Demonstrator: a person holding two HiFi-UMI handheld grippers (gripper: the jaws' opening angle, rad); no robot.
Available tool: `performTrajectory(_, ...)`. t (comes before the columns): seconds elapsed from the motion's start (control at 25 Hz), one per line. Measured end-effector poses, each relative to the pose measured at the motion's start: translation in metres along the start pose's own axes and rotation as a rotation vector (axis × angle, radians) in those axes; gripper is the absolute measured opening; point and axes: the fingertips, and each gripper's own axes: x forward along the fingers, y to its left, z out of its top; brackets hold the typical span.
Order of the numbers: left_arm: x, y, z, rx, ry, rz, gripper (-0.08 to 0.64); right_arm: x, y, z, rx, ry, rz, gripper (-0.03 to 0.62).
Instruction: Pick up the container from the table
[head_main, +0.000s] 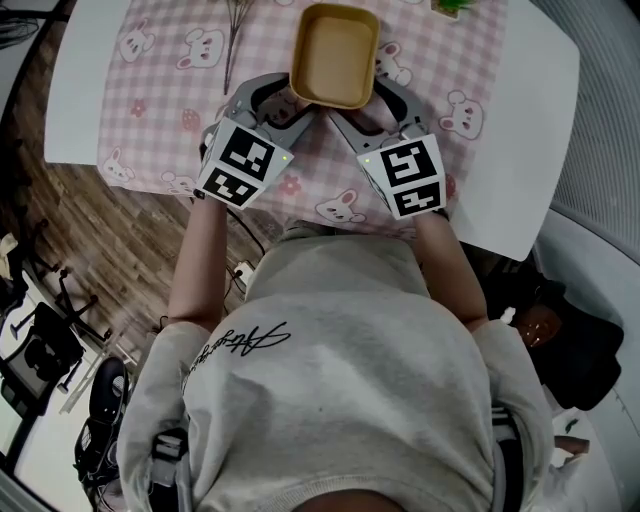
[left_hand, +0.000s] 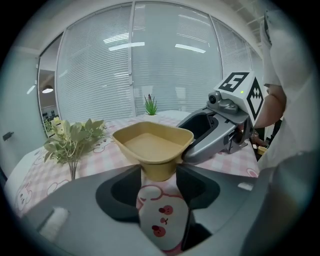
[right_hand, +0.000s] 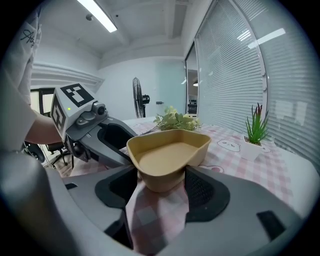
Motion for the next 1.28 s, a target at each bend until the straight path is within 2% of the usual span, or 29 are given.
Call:
performTrajectory(0.24, -0.01, -0.008, 0.011, 0.0, -0.018, 0.019, 0.215, -0.014, 0.002, 0.007, 0.009, -0.023, 0.018, 0.295)
performTrajectory(1.28, -0.055, -0.024, 0.068, 0.007, -0.07, 0.1, 0.212, -0.067, 0.005, 0.056, -0.064, -0.076, 0.08, 0.295)
